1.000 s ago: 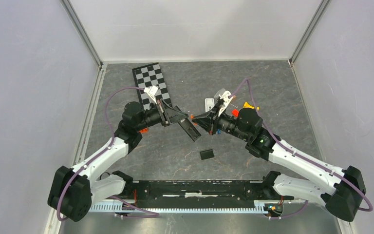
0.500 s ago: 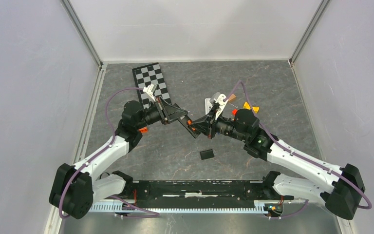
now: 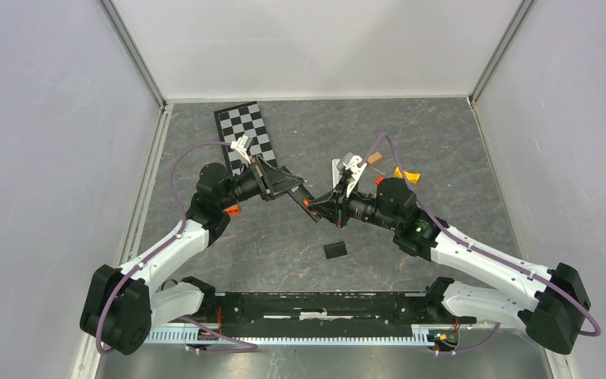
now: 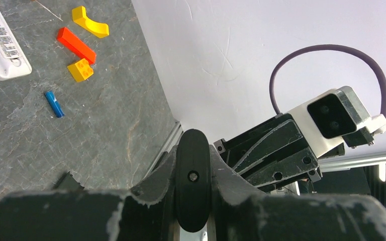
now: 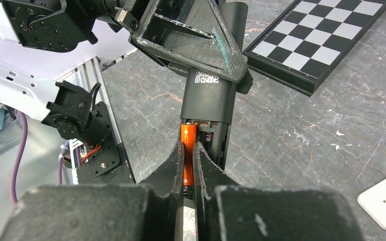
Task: Load the batteries into the remote control
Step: Load the battery into the remote control.
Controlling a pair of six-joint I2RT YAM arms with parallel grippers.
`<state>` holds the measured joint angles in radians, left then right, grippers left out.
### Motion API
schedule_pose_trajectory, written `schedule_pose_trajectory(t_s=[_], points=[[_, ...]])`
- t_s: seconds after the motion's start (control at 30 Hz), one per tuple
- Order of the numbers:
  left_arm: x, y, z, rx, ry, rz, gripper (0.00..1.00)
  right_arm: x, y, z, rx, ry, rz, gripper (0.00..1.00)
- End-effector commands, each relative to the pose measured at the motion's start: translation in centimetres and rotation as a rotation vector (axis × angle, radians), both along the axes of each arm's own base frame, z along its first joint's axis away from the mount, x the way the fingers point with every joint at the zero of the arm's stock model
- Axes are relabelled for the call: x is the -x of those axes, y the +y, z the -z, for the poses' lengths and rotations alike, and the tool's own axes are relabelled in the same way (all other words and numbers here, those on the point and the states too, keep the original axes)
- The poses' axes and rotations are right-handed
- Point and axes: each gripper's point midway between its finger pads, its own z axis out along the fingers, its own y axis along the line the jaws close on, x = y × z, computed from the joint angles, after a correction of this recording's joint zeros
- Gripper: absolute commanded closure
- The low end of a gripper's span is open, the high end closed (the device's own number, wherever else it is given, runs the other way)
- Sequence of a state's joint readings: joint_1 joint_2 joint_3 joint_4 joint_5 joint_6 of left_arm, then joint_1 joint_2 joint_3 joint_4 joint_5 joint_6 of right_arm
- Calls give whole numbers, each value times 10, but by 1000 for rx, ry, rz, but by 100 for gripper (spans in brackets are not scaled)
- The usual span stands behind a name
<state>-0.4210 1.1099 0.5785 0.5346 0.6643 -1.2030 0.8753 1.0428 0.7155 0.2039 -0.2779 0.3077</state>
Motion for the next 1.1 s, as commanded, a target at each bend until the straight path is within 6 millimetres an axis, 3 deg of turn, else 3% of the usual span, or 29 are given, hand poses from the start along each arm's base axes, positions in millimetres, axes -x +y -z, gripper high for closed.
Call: schedule_pose_trajectory(t_s=[0.0,0.2,0.23,0.27,0.5,0.73,0.8,0.93,1.07], points=[[0,0,-35,74,-72,9,98,4,-1,7,25,4,-15,86],[-1,2,-33,70,-73,5,98,1,-4,-2,20,14,18,74],[-1,2,-33,70,-74,4,98,-9,-10,-3,19,18,50,72],[-1,2,-33,70,-74,4,98,-1,-4,-6,19,17,27,71],[-4,5,-33,59,-104,-14,98,-2,-7,-31,-29,18,56,54],[-6,9,-44,55,-187,-44,98,0,-14,-62,-124,38,94,18],[-6,11,-48,59,-214,-53,98,-6,-21,-65,-170,82,162,3],[-6,15,-53,62,-252,-82,98,-16,-36,-52,-299,296,331,2],[-8,17,-55,66,-264,-102,98,-8,-18,-49,-397,471,268,2]])
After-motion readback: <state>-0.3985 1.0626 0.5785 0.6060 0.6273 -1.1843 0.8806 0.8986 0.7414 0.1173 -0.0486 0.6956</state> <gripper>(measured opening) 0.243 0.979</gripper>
